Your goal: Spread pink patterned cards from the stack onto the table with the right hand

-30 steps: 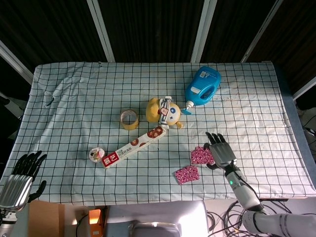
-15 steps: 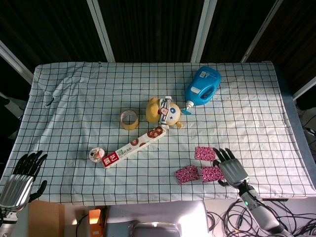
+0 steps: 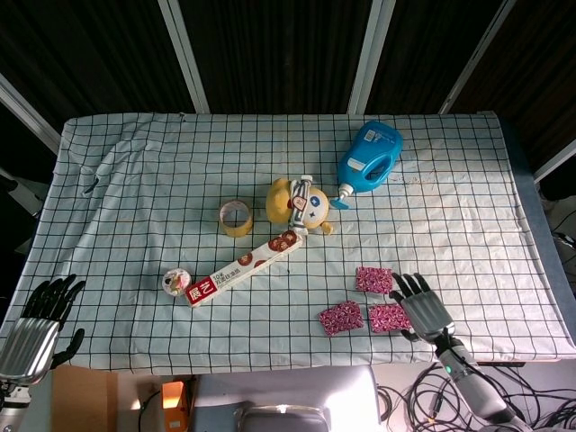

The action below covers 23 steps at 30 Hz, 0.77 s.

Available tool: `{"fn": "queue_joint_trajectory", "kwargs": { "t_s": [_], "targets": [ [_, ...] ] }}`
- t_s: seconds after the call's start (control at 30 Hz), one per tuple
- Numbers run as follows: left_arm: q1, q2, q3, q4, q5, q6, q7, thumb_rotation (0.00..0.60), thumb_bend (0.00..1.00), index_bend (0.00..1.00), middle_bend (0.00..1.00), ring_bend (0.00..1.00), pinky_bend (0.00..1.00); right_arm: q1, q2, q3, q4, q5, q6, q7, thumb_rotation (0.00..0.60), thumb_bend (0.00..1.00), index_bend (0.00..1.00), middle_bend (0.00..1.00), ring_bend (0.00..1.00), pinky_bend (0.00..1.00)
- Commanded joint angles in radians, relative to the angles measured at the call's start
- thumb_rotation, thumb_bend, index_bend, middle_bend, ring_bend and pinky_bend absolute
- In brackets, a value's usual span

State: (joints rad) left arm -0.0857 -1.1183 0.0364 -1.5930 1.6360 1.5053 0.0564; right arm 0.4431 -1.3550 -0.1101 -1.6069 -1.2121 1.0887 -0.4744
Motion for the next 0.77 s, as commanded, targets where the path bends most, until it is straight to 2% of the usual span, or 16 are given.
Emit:
{"fn": "queue_joint_trajectory", "kwargs": {
  "t_s": [0.03, 0.2, 0.33, 0.47, 0.57, 0.77],
  "targets": [
    [0.001, 0.001, 0.0, 0.0, 0.001, 0.003, -0.001, 0.6, 0.42, 0.0, 0.01, 0.0, 0.01, -0.009, 0.028, -0.001, -0.024, -0.023, 0.002, 0.031, 0.6, 0.14, 0.05, 0.0, 0.0, 0.0],
    [0.006, 0.002, 0.001, 0.001, 0.005, 0.012, -0.006, 0.6, 0.42, 0.0, 0.01, 0.0, 0.01, -0.051, 0.107, -0.014, -0.076, -0.119, 0.077, 0.116, 0.6, 0.14, 0.04, 0.0, 0.0, 0.0],
    [0.009, 0.002, 0.001, 0.002, 0.01, 0.023, -0.009, 0.6, 0.42, 0.0, 0.01, 0.0, 0.01, -0.14, 0.169, -0.044, -0.093, -0.252, 0.252, 0.166, 0.6, 0.14, 0.03, 0.0, 0.0, 0.0],
    [0.016, 0.002, 0.003, 0.004, 0.018, 0.038, -0.008, 0.6, 0.42, 0.0, 0.01, 0.0, 0.01, -0.254, 0.182, -0.07, -0.045, -0.35, 0.444, 0.209, 0.6, 0.14, 0.03, 0.0, 0.0, 0.0],
    [0.02, 0.001, 0.005, 0.005, 0.026, 0.046, -0.008, 0.6, 0.42, 0.0, 0.01, 0.0, 0.01, -0.328, 0.156, -0.066, 0.033, -0.391, 0.563, 0.293, 0.6, 0.14, 0.03, 0.0, 0.0, 0.0],
    [0.017, -0.003, 0.004, 0.005, 0.029, 0.043, -0.004, 0.6, 0.42, 0.0, 0.01, 0.0, 0.01, -0.364, 0.155, -0.056, 0.087, -0.431, 0.595, 0.352, 0.6, 0.14, 0.03, 0.0, 0.0, 0.0]
  ]
}}
